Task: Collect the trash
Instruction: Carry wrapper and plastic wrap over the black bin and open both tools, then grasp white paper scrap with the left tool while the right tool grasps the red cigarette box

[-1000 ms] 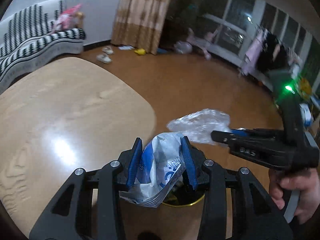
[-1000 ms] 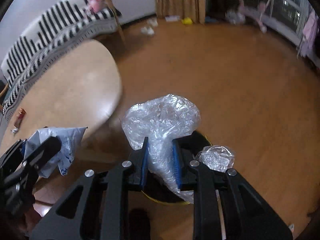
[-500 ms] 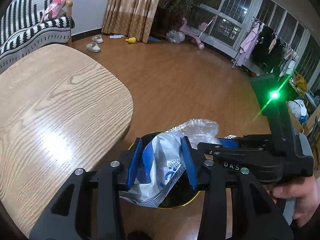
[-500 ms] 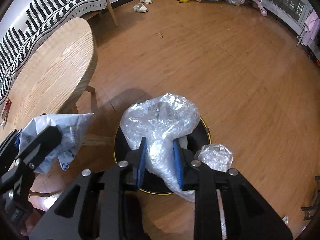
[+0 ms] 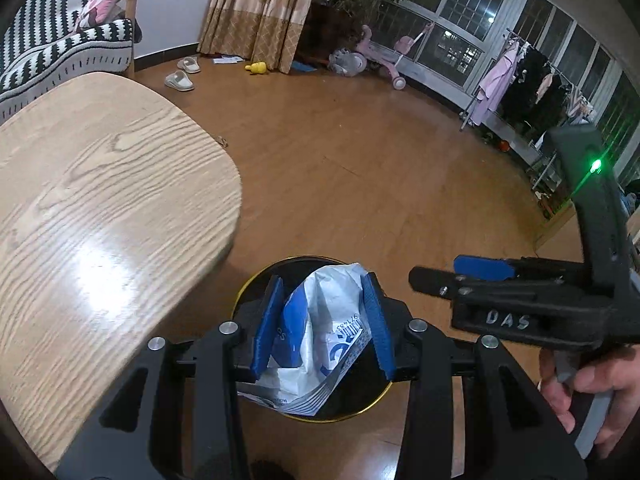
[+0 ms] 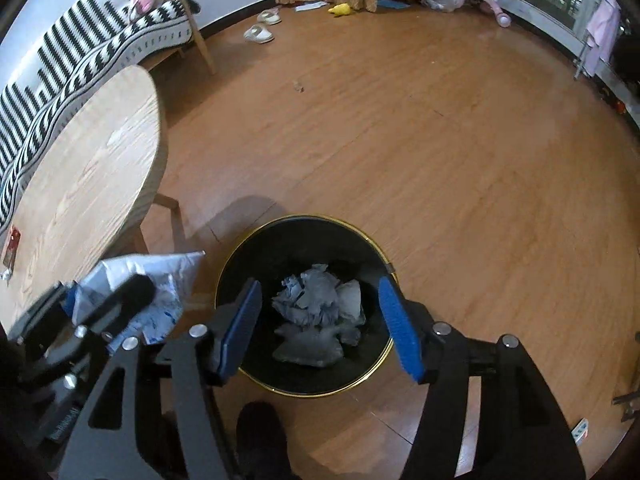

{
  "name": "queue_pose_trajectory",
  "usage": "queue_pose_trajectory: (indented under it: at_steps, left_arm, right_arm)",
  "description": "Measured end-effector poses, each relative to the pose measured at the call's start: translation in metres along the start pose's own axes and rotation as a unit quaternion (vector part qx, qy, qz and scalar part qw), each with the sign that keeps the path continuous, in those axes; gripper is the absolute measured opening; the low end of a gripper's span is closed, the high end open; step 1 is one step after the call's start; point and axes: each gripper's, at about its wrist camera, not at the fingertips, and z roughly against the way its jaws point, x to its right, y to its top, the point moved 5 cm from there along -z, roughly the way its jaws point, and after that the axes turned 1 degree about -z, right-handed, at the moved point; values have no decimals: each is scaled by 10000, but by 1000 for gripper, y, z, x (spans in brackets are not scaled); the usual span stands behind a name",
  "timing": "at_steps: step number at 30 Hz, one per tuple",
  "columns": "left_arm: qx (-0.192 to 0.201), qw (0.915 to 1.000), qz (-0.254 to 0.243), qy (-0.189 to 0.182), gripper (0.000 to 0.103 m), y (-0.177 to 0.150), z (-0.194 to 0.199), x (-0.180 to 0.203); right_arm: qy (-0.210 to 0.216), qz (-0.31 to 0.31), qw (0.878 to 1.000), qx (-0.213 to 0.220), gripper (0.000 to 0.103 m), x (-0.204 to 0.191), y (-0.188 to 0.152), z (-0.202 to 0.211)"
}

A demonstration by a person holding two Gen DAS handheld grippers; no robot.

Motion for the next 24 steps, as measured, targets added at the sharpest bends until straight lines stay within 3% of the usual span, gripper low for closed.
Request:
queue_pose_trajectory:
  at_steps: [3, 5, 12, 14, 20, 23, 24]
  left_arm:
    - [6, 10000, -6, -90, 48, 1, -5, 4]
    - [38, 9999, -27, -102, 69, 2, -6, 6]
    - [140, 9998, -84, -87, 73, 4, 12, -3]
    - [206, 9998, -12, 22, 81, 4, 24, -14]
    - [719, 9938, 404, 744, 82, 11, 93, -90]
    - [832, 9831, 740, 1451, 82, 7, 130, -151]
    - [807, 9757, 974, 1791, 82, 2, 145, -181]
  right_arm:
    - [-25, -126, 9999, 88, 61, 6, 3, 3]
    - [-38, -217, 9996, 155, 62, 11, 4, 5]
    - [66, -244, 9992, 312, 65, 0, 12, 11]
    - [165, -165, 9989, 408, 67, -13, 15, 16]
    - [540, 354, 9960, 615, 67, -94, 26, 29]
    - [761, 668, 9928, 645, 67, -144, 29, 29]
    - [852, 780, 9914, 619, 67, -163, 30, 27]
